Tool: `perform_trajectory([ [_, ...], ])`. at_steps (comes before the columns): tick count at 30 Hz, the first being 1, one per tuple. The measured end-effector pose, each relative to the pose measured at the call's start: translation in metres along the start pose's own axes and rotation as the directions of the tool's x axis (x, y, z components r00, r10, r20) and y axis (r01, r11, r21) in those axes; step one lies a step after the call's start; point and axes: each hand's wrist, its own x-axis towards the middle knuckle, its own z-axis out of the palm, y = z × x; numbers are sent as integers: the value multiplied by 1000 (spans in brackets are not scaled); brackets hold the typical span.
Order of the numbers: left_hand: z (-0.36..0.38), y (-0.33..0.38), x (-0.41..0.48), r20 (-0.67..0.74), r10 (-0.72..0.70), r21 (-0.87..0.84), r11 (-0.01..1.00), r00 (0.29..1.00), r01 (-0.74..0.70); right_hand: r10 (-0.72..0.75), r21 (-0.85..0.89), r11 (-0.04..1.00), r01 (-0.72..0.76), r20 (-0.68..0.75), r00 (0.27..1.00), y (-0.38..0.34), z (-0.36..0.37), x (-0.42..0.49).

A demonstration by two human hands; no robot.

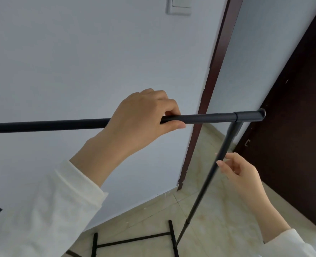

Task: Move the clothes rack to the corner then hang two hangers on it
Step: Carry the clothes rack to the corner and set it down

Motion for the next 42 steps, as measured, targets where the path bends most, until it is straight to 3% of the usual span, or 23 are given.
perform_trajectory([
  [11, 5, -16, 29, -13, -171, -36, 985, 985, 171, -135, 32, 990, 134, 37, 990, -1, 10, 63],
  [22, 14, -40, 47, -41, -310, 31, 950, 950, 311, -181, -31, 982, 188, 167, 969, -5, 43, 126],
  [42, 45, -44, 81, -61, -370, 113, 920, 927, 375, -159, 8, 987, 160, 171, 972, 18, 51, 172],
])
